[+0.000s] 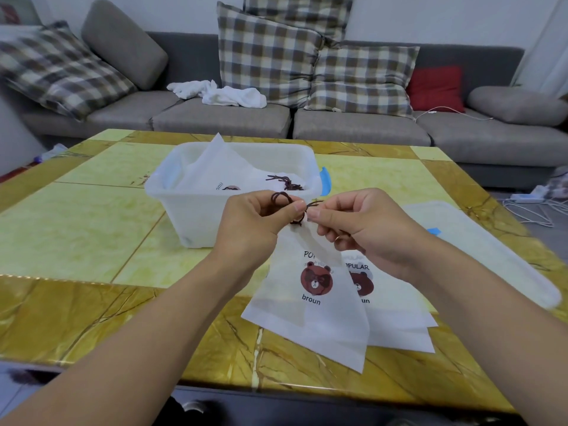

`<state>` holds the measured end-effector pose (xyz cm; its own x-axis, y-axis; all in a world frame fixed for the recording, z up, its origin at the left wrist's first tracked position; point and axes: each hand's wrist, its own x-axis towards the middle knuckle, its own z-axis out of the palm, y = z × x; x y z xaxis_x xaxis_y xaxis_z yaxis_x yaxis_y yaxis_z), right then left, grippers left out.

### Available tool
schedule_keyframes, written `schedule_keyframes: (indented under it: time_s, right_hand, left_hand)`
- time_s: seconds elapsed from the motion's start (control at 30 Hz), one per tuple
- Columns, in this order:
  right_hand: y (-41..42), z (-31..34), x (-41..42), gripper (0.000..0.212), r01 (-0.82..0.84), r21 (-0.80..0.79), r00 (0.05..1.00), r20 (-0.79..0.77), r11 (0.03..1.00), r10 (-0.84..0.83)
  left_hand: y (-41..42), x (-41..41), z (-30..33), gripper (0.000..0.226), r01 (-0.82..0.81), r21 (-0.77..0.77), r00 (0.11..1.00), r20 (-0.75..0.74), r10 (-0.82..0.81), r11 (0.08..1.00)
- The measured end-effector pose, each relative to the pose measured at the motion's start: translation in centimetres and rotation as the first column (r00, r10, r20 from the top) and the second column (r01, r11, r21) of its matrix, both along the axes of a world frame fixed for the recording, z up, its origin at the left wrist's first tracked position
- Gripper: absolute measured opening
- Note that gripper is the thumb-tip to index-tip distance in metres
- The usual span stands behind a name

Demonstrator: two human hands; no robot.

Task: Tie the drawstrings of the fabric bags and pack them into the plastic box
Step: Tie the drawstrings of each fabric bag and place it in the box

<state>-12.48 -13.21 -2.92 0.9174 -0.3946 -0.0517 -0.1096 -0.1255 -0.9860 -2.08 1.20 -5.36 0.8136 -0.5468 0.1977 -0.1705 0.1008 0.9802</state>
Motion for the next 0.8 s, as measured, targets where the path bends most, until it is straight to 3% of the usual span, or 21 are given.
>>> schedule_keyframes:
  time_s: [0.13,0.33,0.6,0.7,0.8]
  right_hand:
    - [-0.4,0.5,-0.4,0.017,-0.156,0.200,0.985,-0.042,0.967,0.168]
    - [-0.1,0.8,-0.7,0.019,-0.167,0.197,0.985,-0.011,0.966,0.173]
    - [1.2,0.3,0.1,0.015,0.009,-0.027,0.999,0.039,1.000,-0.008]
    - [1.2,0.2,0.1,0.011,0.010,0.013,0.999,0.037,1.000,-0.010]
    - [0.8,0.5,-0.1,0.014,-0.036,0.169,0.999,0.012,0.985,0.034]
  left_hand:
    - [0.1,0.1,0.1,0.016,-0.065,0.041,0.991,0.123,0.060,0.997]
    - [0.3,0.0,0.3,0.013,-0.071,0.065,0.988,0.142,0.061,0.995]
    - [0.5,-0.5,0.2,0.022,0.034,0.039,0.995,-0.095,-0.030,0.999]
    - [0.5,-0.4,0.3,0.014,0.043,0.021,0.989,-0.143,-0.039,0.999]
    - [0.5,-0.2,0.3,0.017,0.041,0.002,0.982,-0.183,-0.040,0.999]
